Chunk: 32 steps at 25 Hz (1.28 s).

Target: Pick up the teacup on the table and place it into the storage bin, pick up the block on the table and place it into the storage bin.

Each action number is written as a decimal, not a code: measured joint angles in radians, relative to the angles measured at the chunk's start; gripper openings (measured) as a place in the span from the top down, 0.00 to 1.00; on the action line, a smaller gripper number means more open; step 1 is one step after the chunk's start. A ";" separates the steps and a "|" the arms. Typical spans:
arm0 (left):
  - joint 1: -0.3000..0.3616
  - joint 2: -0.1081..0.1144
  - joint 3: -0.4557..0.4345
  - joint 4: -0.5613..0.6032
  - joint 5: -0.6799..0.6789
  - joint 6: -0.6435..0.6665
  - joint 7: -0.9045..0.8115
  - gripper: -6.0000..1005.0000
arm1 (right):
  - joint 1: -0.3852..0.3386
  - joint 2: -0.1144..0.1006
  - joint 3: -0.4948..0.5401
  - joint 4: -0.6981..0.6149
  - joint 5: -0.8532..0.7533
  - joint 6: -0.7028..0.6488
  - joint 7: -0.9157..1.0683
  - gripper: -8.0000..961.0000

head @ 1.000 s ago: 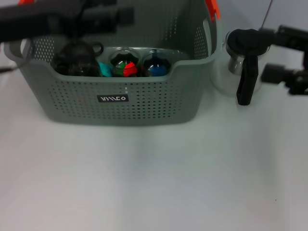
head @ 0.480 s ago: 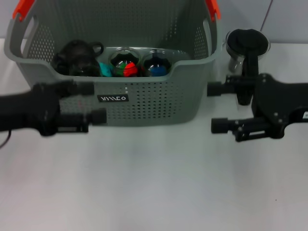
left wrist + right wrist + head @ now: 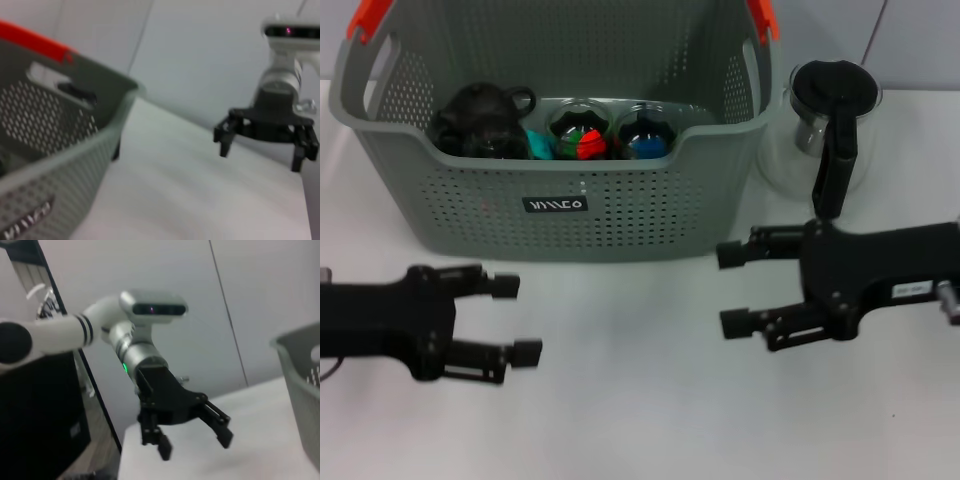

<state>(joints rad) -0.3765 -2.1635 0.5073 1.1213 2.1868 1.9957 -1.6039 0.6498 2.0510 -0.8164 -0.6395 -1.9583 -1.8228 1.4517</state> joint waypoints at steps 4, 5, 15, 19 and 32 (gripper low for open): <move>-0.008 -0.001 0.016 -0.001 0.057 -0.004 0.034 0.07 | 0.002 0.012 -0.064 0.008 -0.001 0.082 0.008 0.10; -0.011 -0.001 0.017 -0.002 0.066 -0.006 0.036 0.07 | 0.004 0.016 -0.075 0.008 -0.001 0.099 0.011 0.10; -0.017 0.003 0.006 -0.015 0.112 -0.049 0.039 0.07 | 0.045 0.045 -0.225 0.053 -0.003 0.302 0.004 0.10; -0.020 0.002 0.007 -0.050 0.134 -0.076 0.048 0.07 | 0.055 0.046 -0.241 0.071 -0.004 0.333 0.002 0.10; -0.030 0.005 0.011 -0.060 0.143 -0.078 0.060 0.07 | 0.058 0.041 -0.244 0.049 -0.002 0.299 0.002 0.10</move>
<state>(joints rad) -0.4063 -2.1587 0.5179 1.0615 2.3302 1.9179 -1.5435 0.7076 2.0923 -1.0600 -0.5910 -1.9608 -1.5241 1.4533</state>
